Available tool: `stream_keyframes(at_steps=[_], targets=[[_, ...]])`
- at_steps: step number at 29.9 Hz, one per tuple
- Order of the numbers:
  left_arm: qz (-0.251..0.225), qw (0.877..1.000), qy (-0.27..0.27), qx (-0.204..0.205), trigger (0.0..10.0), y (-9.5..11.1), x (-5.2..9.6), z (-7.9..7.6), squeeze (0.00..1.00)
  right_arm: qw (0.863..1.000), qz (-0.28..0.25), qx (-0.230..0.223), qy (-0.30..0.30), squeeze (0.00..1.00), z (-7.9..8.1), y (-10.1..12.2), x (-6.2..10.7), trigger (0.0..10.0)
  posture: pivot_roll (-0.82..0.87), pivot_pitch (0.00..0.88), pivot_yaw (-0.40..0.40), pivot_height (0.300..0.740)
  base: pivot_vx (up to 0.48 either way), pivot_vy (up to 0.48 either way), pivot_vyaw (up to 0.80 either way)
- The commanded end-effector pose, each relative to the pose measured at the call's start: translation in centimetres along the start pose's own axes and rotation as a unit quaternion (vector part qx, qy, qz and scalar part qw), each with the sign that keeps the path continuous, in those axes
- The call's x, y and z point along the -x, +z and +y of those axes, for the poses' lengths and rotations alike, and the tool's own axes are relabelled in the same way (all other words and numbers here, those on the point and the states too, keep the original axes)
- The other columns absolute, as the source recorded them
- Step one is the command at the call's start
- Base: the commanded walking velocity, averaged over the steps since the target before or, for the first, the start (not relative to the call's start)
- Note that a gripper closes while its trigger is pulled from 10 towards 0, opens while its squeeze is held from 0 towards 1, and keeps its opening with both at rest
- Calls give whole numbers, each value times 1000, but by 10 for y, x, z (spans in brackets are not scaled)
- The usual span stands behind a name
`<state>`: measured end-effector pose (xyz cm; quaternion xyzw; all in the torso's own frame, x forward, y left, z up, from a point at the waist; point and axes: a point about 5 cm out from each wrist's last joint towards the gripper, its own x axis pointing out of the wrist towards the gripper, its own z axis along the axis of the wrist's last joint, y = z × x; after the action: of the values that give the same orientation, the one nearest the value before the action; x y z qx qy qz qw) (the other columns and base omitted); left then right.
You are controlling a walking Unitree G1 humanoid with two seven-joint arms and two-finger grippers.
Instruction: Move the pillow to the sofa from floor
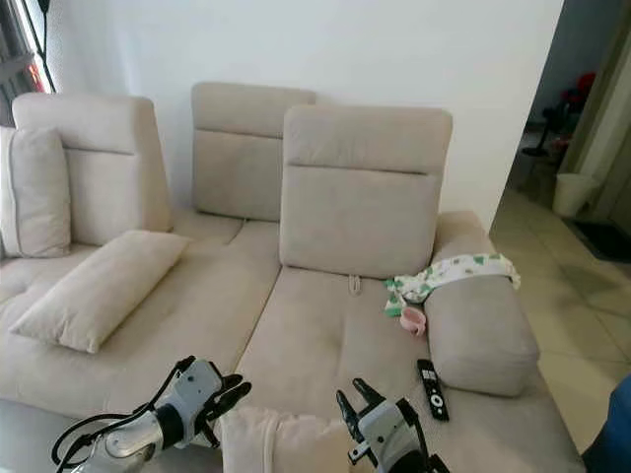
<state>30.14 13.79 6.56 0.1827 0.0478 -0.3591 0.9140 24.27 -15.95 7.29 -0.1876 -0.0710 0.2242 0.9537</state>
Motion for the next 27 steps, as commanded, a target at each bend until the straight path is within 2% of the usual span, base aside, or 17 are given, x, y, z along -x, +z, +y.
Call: stream_keyframes(at_steps=[1, 15, 24, 27], targets=[[11, 1000, -9, -9, 10000, -4, 1, -2, 0, 1000, 2, -6, 3, 0, 2, -1, 1, 10000, 84, 0, 28, 630, 0, 0, 0], [9, 1000, -9, -9, 10000, -5, -1, -2, 0, 1000, 4, -5, 2, 0, 1, -2, 0, 10000, 82, 0, 25, 565, 0, 0, 0], [6, 1000, -7, -11, 10000, -4, -2, -2, 0, 1000, 1, -8, 2, 0, 1, -1, 0, 10000, 79, 0, 27, 545, 0, 0, 0], [5, 1000, -8, -13, 10000, -3, -3, -2, 0, 999, 23, -25, 35, 0, 5, -5, -1, 10000, 77, 0, 30, 545, 0, 0, 0]])
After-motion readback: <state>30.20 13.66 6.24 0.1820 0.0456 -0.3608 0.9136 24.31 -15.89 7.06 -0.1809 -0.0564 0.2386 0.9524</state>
